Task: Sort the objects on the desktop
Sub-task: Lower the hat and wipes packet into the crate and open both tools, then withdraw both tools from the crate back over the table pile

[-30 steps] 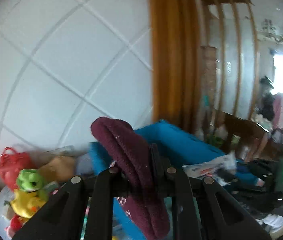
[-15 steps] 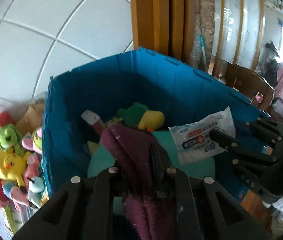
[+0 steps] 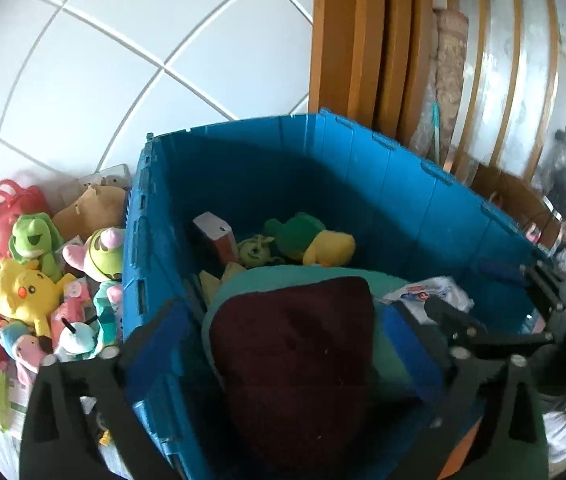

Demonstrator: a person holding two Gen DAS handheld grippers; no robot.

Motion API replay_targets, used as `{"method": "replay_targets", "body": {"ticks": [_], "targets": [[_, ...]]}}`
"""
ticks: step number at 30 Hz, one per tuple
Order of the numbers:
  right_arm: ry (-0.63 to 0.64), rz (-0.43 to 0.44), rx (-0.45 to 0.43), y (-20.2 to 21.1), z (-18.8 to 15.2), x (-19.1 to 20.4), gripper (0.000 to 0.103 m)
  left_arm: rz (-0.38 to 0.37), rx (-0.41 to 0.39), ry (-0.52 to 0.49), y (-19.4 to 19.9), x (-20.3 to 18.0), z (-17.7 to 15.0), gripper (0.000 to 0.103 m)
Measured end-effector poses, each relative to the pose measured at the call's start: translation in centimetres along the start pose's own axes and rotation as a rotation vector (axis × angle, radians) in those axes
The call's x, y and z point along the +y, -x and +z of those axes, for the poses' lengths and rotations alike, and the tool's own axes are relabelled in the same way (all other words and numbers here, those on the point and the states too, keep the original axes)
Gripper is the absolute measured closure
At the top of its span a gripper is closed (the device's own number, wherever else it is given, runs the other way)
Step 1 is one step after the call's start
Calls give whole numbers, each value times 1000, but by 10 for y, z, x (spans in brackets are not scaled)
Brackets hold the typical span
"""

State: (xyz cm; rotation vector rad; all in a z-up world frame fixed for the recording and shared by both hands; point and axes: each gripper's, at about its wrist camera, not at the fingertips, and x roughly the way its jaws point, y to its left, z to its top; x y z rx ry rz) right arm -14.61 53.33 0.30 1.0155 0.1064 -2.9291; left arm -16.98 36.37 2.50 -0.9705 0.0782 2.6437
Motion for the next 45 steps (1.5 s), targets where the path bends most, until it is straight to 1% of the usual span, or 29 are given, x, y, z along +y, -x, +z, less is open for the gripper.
{"method": "replay_targets", "body": {"ticks": [1,2,3,5,9,13,17,20,23,29,34,36,41,45], "targets": [[-8,1,-7,1,-1,1,18,-5,-5,14,2,3,-2,0],[-19,5,-15,2,-3,3,14,-11,-8,17,4,4,-3,0],[-28,5,-23,3,-4,4,7,-13,-12,14,6,5,-5,0],[-35,-10,-38,4,-6,8,1,-7,-28,4,11,5,-7,0],[-60,-11,-44,3,-7,11,0,18,-80,-19,29,10,-7,0],[-82,-18,-62,7,-6,16,0,43,-119,-7,47,26,-6,0],[-103,-13,-96,16,-1,25,0,86,-132,25,61,54,-11,0],[-123,9,-136,27,4,41,0,136,-126,62,72,85,-22,0],[-121,39,-178,38,9,66,0,184,-110,106,81,119,-35,0],[-76,105,-232,53,15,135,0,268,-84,169,105,191,-72,0],[-54,141,-266,64,14,196,0,312,-62,223,129,250,-106,0],[-41,153,-273,70,11,219,0,332,-55,248,139,276,-120,0],[-19,199,-274,77,0,276,0,368,-23,285,155,328,-150,0],[-2,211,-254,72,-11,311,0,373,14,306,156,355,-171,0]]}}
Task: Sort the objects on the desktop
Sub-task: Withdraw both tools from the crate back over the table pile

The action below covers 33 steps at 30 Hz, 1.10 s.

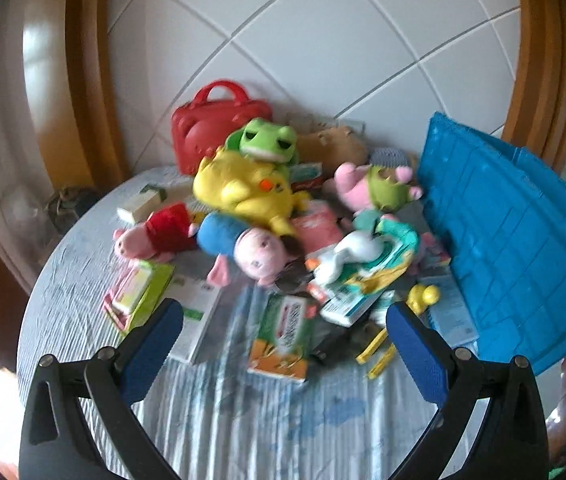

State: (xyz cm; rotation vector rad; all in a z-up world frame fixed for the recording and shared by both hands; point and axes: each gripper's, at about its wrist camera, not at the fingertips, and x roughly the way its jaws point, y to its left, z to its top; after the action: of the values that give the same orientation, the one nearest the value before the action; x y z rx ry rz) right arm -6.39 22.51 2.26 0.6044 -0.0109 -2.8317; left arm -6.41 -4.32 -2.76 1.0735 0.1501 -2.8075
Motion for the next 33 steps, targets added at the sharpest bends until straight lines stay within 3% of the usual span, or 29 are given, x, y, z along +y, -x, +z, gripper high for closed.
{"method": "replay_targets", "body": {"ticks": [9,11,16,21,31,33], "targets": [[38,57,67,-48,-8,30,0,53,67,49,-29,28,-6,0],[30,113,122,-71,-9,32,0,69,88,48,-39,29,-3,0],[59,148,239,-124,-17,36,0,125,143,94,-68,37,-1,0],[5,182,322,-163,-28,32,0,153,201,99,-94,46,-2,0],[-83,94,389,-202,-40,50,0,109,246,8,-142,85,18,0],[-105,71,407,-212,-44,59,5,96,249,-13,-151,98,25,0]]}}
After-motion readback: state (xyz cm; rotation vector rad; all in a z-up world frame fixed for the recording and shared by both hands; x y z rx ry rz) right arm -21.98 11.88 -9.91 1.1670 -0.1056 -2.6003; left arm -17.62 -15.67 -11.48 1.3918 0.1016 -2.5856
